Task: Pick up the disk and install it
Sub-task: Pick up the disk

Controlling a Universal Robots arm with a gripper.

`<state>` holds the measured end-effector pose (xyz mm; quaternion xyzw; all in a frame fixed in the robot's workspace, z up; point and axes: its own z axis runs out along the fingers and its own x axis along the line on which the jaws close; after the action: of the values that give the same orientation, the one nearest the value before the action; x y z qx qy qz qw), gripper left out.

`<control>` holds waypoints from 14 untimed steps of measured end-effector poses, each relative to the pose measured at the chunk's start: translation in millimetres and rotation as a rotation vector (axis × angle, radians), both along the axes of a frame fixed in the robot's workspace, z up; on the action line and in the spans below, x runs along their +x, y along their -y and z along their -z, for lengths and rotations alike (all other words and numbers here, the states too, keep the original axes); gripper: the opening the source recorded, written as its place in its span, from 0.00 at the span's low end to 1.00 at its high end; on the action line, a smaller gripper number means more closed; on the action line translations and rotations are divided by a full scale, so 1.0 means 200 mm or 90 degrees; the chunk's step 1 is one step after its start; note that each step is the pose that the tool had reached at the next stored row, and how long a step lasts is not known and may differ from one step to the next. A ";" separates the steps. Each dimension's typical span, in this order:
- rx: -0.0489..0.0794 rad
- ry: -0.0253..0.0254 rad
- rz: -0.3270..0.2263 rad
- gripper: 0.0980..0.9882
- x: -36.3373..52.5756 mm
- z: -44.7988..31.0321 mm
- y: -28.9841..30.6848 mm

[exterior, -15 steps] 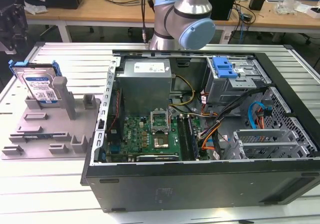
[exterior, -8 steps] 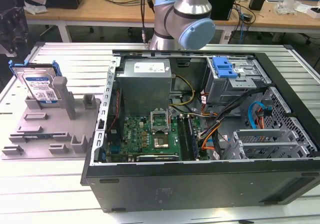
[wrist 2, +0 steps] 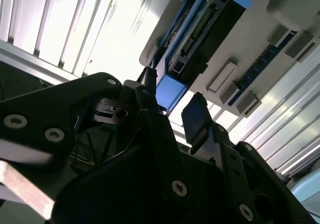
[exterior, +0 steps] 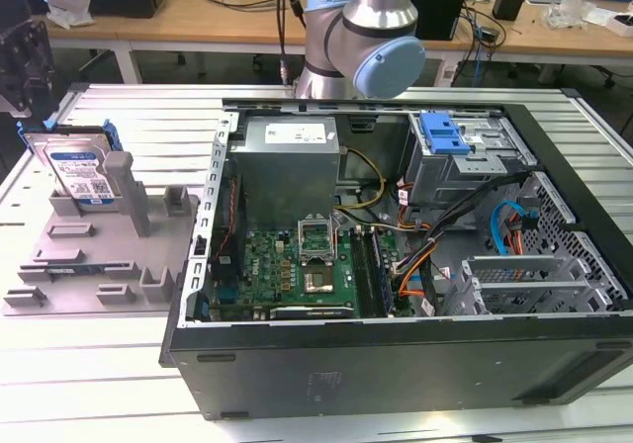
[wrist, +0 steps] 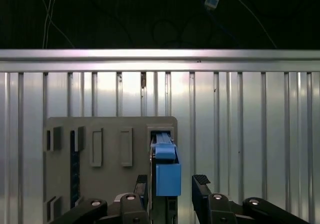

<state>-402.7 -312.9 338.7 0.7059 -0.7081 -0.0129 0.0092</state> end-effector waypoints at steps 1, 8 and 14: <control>0.000 0.0000 0.000 0.43 0.000 0.006 0.000; 0.000 0.0000 0.000 0.43 0.000 0.042 0.000; 0.000 0.0000 0.000 0.43 0.000 0.065 0.000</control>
<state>-402.7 -312.9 325.6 0.7059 -0.7081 -0.0129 0.0092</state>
